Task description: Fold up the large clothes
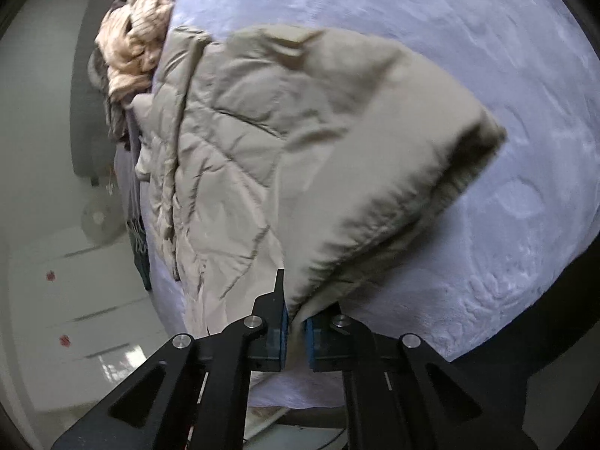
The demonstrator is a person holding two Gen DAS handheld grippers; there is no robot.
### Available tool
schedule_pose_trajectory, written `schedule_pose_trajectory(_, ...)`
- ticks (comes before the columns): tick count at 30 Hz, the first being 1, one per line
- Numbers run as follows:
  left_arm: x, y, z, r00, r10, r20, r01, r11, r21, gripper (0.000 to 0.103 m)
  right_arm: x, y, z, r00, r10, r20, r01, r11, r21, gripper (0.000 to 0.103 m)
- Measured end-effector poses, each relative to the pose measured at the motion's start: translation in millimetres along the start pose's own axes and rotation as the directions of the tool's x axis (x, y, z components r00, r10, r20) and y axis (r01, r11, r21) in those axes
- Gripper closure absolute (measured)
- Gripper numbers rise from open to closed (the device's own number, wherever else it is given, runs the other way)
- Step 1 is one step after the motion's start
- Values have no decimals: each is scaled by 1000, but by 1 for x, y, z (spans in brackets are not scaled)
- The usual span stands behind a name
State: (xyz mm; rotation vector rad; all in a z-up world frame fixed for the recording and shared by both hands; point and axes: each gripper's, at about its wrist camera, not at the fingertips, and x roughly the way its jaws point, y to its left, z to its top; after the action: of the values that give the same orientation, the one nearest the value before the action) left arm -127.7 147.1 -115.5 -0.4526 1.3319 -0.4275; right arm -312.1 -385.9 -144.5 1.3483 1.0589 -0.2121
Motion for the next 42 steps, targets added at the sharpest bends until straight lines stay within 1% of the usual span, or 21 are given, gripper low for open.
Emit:
schedule_pose_trajectory(3,-14,-9,8,1000,-10,28,9,999,35,91,-5,17,8,1000,17,-2,-17,999,-46,96)
schedule_pose_trajectory(6,-26,-22,24,998,-14,54,11,998,54,91,-7,42,21,1000,15,-9,-16,994,-109,96)
schedule_pose_trajectory(11,-35,-45,53,995,-6,98,0,998,56,91,-13,92,49,1000,27,-4,-27,976,-217,96)
schedule_pose_trajectory(15,-44,-70,86,989,6,151,-16,998,63,91,-16,140,76,999,54,1,-51,950,-309,96)
schedule_pose_trajectory(18,-50,-84,107,982,13,188,-24,998,58,91,-15,177,95,998,65,3,-59,920,-387,96)
schedule_pose_trajectory(21,-53,-96,137,974,11,225,-23,998,51,91,-10,212,114,997,73,3,-64,889,-453,96)
schedule_pose_trajectory(24,-50,-104,165,974,19,225,-32,998,55,91,-2,243,133,997,75,13,-60,872,-486,96)
schedule_pose_trajectory(26,-45,-110,189,976,22,216,-41,996,85,91,3,262,143,996,82,30,-54,852,-521,96)
schedule_pose_trajectory(30,-27,-115,234,983,22,183,-50,988,148,91,22,298,162,994,65,90,-3,825,-565,96)
schedule_pose_trajectory(32,-12,-113,259,985,38,166,-65,985,158,91,36,311,174,993,60,103,9,825,-566,96)
schedule_pose_trajectory(35,16,-106,294,988,56,146,-80,983,165,91,62,328,193,992,39,124,41,813,-581,96)
schedule_pose_trajectory(38,54,-95,321,987,86,134,-106,982,157,91,97,336,214,990,-1,140,81,822,-563,96)
schedule_pose_trajectory(42,115,-74,349,986,134,99,-146,982,119,91,149,327,246,985,-83,152,151,843,-517,96)
